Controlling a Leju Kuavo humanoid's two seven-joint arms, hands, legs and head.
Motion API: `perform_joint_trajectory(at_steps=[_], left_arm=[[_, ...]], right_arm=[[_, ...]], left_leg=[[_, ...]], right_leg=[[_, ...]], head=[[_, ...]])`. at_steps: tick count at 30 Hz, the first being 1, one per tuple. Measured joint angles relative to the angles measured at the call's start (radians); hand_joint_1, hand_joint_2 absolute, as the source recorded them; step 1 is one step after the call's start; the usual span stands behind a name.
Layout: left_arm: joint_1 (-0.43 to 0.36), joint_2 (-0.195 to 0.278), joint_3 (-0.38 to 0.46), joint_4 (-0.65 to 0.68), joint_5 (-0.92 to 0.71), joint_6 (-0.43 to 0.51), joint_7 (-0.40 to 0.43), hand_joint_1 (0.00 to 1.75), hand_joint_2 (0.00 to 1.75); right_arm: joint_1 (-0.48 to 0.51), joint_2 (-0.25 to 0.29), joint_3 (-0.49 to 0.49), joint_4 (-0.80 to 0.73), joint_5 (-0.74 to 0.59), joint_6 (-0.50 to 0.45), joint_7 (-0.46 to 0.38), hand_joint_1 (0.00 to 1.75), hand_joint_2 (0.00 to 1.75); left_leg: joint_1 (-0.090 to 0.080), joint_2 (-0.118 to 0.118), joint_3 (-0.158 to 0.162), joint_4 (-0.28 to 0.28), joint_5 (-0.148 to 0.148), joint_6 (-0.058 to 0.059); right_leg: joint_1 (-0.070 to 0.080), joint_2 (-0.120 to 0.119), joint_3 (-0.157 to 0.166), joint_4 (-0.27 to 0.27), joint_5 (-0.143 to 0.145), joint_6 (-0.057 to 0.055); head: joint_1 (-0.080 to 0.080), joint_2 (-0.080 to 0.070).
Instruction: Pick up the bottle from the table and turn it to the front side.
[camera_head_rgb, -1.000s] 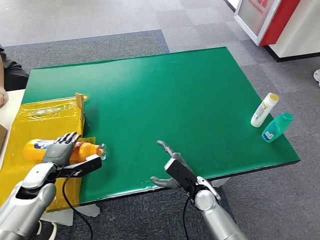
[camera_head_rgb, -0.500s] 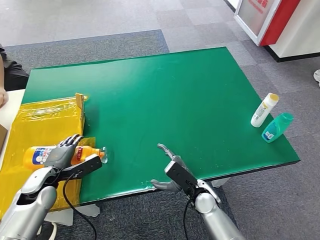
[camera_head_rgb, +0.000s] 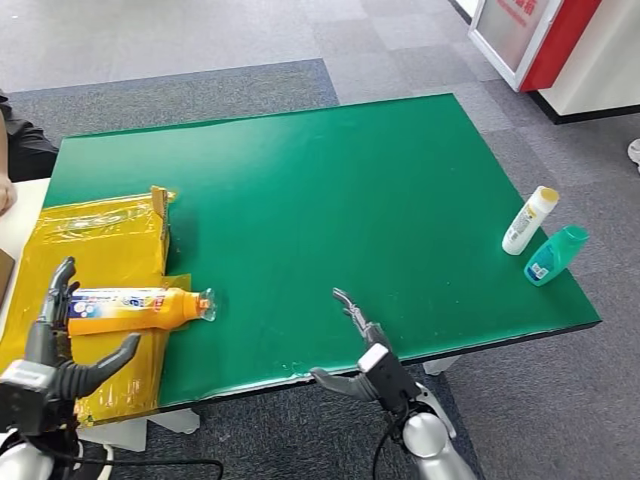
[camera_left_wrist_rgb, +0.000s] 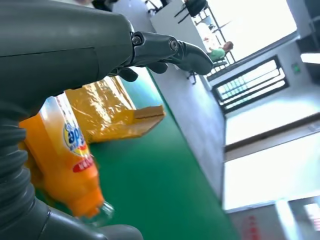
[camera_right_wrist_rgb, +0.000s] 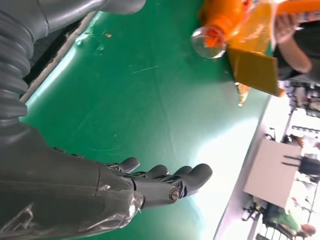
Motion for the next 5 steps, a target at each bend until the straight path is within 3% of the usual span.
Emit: perform_joint_trajectory(at_steps=[5], left_arm=[[0.087,-0.123,0.092,-0.058,0.186,-0.134,-0.046,0.00,1.75]], right_arm=[[0.052,0.028,-0.026,-0.088,-0.017,0.014,-0.028,0.00,1.75]], left_leg=[[0.000,0.000,0.000,0.000,-0.001,0.000]], right_leg=[[0.000,0.000,0.000,0.000,0.000,0.001]], head=[[0.000,0.000]])
